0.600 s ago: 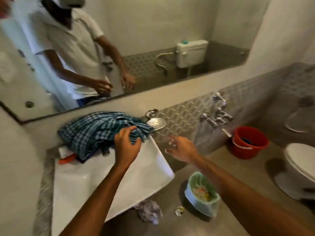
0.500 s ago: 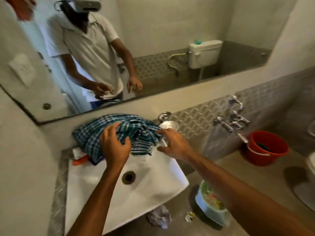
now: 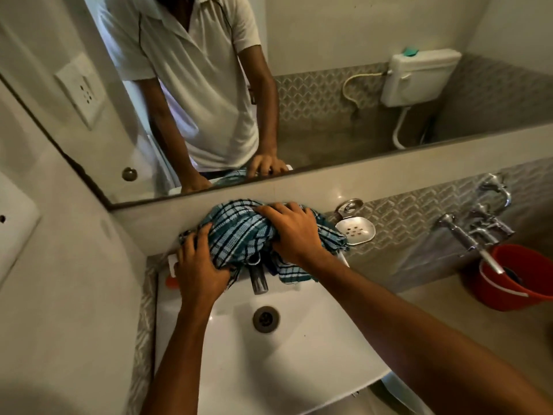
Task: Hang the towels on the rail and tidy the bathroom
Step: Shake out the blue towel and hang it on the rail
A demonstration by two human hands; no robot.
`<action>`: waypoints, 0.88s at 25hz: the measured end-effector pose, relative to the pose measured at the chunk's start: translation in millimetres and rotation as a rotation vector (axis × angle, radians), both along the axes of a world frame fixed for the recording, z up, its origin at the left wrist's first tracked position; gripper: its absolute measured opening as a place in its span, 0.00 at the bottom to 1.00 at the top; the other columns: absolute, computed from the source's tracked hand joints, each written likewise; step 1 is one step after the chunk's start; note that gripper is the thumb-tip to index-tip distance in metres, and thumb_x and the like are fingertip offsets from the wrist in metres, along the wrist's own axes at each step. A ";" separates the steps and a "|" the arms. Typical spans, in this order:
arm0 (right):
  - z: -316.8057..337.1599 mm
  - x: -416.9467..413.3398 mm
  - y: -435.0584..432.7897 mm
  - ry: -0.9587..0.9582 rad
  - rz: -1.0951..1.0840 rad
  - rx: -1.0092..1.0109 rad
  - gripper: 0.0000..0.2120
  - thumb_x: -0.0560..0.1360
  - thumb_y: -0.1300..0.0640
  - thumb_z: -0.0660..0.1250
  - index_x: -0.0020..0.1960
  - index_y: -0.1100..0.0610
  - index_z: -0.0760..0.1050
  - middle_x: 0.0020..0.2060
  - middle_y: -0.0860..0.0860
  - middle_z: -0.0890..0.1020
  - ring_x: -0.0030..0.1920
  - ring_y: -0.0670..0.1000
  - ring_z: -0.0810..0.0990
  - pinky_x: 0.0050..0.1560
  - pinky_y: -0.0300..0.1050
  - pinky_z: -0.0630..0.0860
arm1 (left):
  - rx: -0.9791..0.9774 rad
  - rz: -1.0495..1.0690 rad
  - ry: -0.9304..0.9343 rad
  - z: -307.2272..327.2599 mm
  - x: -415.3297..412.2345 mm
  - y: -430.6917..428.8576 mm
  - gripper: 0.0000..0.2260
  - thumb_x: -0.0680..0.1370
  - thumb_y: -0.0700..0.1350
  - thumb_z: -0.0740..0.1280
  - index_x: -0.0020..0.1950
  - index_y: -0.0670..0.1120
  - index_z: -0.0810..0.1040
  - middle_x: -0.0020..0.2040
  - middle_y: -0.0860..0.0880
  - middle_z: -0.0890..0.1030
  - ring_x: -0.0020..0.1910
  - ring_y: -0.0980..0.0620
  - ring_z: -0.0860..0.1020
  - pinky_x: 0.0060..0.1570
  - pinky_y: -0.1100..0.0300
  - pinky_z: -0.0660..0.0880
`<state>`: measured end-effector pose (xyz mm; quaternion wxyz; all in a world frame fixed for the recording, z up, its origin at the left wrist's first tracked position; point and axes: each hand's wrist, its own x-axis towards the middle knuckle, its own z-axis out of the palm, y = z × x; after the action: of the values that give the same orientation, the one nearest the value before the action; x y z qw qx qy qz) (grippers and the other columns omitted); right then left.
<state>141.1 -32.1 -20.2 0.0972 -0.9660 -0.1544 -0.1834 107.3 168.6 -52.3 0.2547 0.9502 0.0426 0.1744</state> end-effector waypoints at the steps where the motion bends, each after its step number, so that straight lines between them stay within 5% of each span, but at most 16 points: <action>1: 2.8 -1.2 -0.3 -0.071 0.005 0.044 0.34 0.65 0.51 0.77 0.69 0.46 0.70 0.62 0.49 0.79 0.58 0.58 0.77 0.50 0.54 0.71 | -0.023 0.002 -0.094 2.2 0.4 2.0 0.37 0.61 0.40 0.75 0.70 0.47 0.69 0.65 0.40 0.74 0.62 0.35 0.72 0.58 0.40 0.71; 6: 56.2 -10.4 -3.7 -0.298 0.026 0.215 0.28 0.68 0.52 0.70 0.68 0.47 0.74 0.62 0.46 0.80 0.55 0.54 0.77 0.47 0.50 0.73 | -0.157 -0.069 -0.490 58.5 -0.8 2.1 0.28 0.61 0.37 0.66 0.62 0.44 0.76 0.58 0.41 0.78 0.55 0.39 0.73 0.54 0.53 0.67; 13: 127.3 -69.9 -108.3 -0.675 -0.070 0.217 0.24 0.69 0.54 0.72 0.65 0.51 0.78 0.59 0.48 0.82 0.49 0.53 0.80 0.45 0.51 0.74 | -0.481 -0.303 -0.630 112.7 -6.4 -79.5 0.31 0.65 0.40 0.68 0.69 0.39 0.70 0.66 0.38 0.71 0.67 0.41 0.69 0.68 0.53 0.68; 16: 139.3 -111.6 -169.3 -0.734 -0.183 0.259 0.25 0.67 0.58 0.71 0.64 0.54 0.77 0.57 0.50 0.83 0.50 0.52 0.81 0.48 0.51 0.75 | -0.677 -0.429 -0.445 123.2 -11.9 -145.1 0.36 0.66 0.41 0.72 0.72 0.38 0.64 0.68 0.39 0.69 0.68 0.42 0.69 0.67 0.47 0.70; 19: 137.1 -172.1 -239.7 -0.597 -0.169 0.536 0.24 0.66 0.68 0.70 0.62 0.58 0.78 0.54 0.53 0.84 0.53 0.54 0.82 0.53 0.55 0.77 | -0.933 -1.070 -0.057 123.8 -27.5 -205.3 0.48 0.65 0.53 0.78 0.78 0.46 0.54 0.74 0.47 0.65 0.72 0.51 0.67 0.66 0.57 0.71; 22: 126.1 -244.3 -297.5 -0.458 -0.245 0.916 0.24 0.64 0.76 0.62 0.57 0.63 0.80 0.50 0.52 0.86 0.50 0.51 0.84 0.53 0.47 0.79 | -1.148 -1.319 0.454 115.9 -51.2 -262.2 0.45 0.62 0.69 0.73 0.74 0.53 0.62 0.72 0.49 0.71 0.68 0.49 0.73 0.60 0.52 0.75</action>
<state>-103.2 -329.6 105.9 0.4513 -0.7706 0.0384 -0.4484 56.0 -93.6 63.5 0.7234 0.5201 -0.3811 -0.2470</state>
